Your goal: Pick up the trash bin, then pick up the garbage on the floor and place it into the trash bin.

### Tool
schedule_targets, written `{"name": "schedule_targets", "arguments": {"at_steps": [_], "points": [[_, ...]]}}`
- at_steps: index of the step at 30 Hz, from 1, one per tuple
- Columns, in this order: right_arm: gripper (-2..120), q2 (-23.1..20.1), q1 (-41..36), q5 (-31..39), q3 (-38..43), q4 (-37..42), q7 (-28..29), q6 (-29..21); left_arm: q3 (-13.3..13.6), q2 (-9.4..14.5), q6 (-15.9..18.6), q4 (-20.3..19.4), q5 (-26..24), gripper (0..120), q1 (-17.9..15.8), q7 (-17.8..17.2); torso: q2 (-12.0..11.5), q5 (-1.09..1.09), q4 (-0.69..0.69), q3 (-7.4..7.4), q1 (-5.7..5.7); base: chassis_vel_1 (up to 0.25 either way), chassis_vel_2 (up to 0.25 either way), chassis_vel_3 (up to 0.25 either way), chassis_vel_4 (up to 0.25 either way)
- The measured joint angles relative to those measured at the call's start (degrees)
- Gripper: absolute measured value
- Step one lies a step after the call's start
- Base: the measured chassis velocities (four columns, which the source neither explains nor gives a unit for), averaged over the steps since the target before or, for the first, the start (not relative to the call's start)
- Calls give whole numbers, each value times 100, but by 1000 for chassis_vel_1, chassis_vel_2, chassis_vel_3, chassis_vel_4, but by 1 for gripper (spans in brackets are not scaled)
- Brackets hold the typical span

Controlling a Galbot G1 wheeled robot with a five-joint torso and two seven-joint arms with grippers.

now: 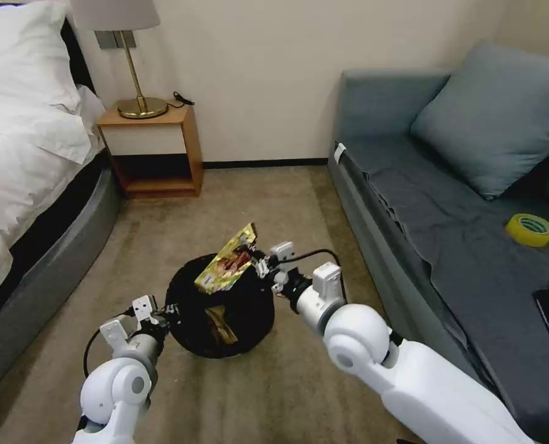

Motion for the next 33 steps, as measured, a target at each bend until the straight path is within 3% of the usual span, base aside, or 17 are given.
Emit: {"name": "schedule_targets", "arguments": {"at_steps": [12, 22, 27, 30, 33], "points": [[2, -100, -493, -842, -138, -125, -352, 82, -30, 1, 115, -141, -365, 3, 52, -98, 0, 0, 0, 0, 0, 0, 0, 0, 0], [41, -163, -722, -959, -62, 43, -480, 61, -46, -5, 141, -223, -417, 3, 72, -148, 0, 0, 0, 0, 0, 0, 0, 0, 0], [54, -200, -780, -968, 1, 104, -480, 39, -62, 1, 145, -249, -435, 3, 75, -156, 0, 0, 0, 0, 0, 0, 0, 0, 0], [71, -195, -821, -981, 58, 119, -476, 37, -67, 6, 147, -272, -453, 3, 82, -160, 0, 0, 0, 0, 0, 0, 0, 0, 0], [78, -169, -854, -1003, 112, 138, -462, 46, -78, 8, 148, -277, -453, 3, 87, -170, 0, 0, 0, 0, 0, 0, 0, 0, 0]]}}
